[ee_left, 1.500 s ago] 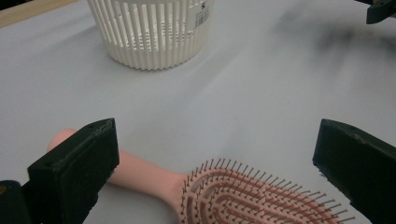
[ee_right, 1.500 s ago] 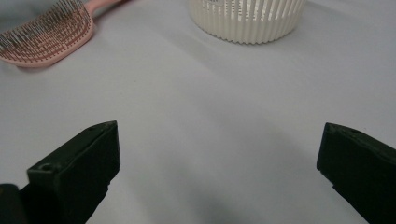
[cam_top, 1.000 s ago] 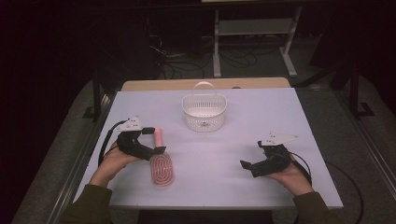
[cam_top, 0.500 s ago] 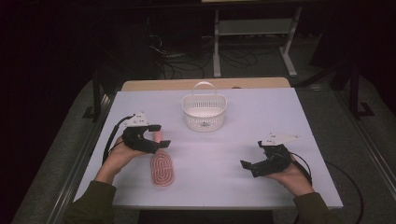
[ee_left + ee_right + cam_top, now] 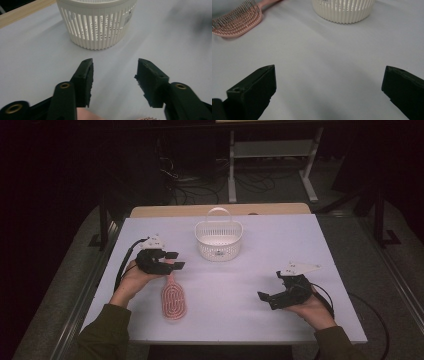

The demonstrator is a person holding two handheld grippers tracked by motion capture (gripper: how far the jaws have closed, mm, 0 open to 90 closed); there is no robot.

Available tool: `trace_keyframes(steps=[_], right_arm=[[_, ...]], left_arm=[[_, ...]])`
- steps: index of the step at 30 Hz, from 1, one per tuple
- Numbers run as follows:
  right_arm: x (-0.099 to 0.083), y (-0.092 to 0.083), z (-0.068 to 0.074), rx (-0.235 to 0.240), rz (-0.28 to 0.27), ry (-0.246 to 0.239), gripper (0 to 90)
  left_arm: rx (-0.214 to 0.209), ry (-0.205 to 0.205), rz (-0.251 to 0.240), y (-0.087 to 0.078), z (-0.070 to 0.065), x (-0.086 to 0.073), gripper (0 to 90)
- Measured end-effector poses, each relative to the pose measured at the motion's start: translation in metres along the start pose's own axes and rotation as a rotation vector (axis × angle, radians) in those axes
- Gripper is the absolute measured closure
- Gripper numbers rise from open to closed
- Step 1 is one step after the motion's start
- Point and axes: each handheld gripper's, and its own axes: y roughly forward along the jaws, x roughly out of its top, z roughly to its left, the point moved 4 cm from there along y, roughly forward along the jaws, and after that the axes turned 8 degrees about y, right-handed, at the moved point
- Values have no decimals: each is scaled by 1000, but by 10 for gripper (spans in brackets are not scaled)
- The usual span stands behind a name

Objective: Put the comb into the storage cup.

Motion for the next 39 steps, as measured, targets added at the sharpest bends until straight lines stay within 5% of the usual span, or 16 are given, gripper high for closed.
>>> trace_keyframes(steps=[10, 21, 39], right_arm=[[0, 0, 0, 2, 1, -1, 0], [-1, 1, 0, 2, 4, 0, 0], [-1, 1, 0, 1, 5, 3, 0]], left_arm=[[-18, -26, 37, 8, 8, 3, 689], [25, -52, 86, 12, 27, 7, 891], [66, -59, 230, 36, 49, -6, 900]])
